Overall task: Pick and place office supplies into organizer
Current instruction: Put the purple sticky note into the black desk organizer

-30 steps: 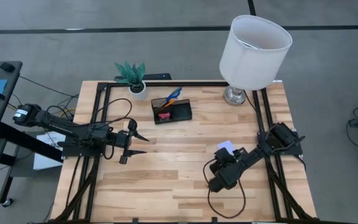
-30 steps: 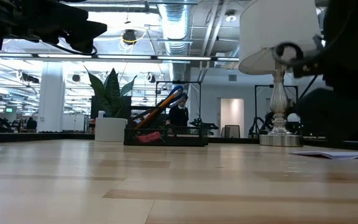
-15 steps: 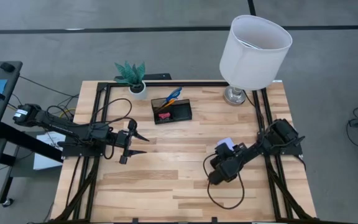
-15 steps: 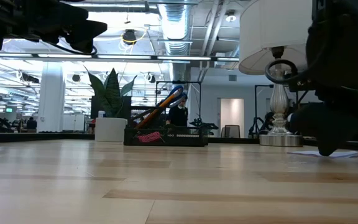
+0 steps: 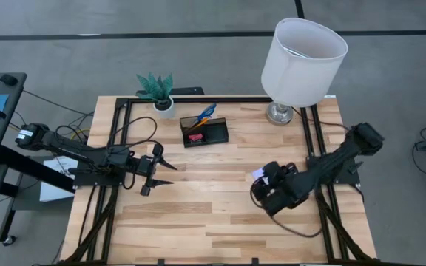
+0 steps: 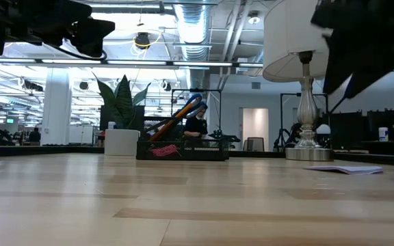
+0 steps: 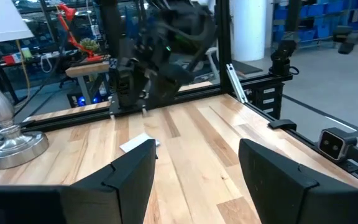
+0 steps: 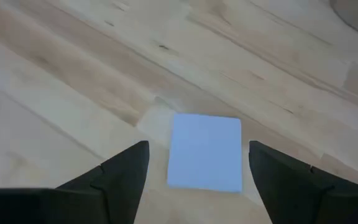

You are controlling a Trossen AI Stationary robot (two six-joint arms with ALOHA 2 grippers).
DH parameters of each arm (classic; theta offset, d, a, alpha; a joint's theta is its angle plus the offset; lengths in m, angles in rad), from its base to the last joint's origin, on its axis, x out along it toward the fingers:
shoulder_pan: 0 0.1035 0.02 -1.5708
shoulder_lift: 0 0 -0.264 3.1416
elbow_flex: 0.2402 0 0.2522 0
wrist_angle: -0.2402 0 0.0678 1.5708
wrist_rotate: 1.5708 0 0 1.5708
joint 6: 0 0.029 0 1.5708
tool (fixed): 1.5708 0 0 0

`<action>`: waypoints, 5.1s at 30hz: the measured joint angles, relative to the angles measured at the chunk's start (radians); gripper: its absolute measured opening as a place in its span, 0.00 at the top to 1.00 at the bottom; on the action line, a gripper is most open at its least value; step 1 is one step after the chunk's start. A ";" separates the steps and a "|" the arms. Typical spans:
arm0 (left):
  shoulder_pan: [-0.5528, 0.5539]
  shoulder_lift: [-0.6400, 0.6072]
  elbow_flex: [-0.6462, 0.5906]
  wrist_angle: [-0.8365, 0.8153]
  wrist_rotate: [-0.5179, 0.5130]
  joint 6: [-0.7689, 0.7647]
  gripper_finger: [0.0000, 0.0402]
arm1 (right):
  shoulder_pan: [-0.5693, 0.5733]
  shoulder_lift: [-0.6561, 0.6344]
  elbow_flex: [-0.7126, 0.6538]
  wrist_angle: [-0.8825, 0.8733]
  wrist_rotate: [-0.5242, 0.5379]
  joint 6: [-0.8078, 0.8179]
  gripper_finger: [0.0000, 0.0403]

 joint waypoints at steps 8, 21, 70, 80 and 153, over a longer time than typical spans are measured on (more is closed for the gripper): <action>0.000 0.000 0.000 0.003 0.007 -0.003 0.44 | -0.039 -0.110 0.000 0.003 -0.073 -0.029 0.33; 0.000 0.000 0.000 -0.013 0.007 -0.047 0.44 | -0.309 0.019 -0.001 0.062 -0.512 -0.457 0.33; 0.000 0.000 0.000 -0.416 0.024 -0.132 0.44 | -0.347 0.051 0.024 0.113 -0.485 -0.558 0.33; 0.000 0.000 0.000 -0.416 0.024 -0.125 0.44 | -0.343 0.036 0.024 0.058 -0.506 -0.625 0.33; 0.000 0.000 0.000 -0.416 0.024 -0.122 0.44 | -0.404 0.059 0.024 0.037 -0.462 -0.356 0.02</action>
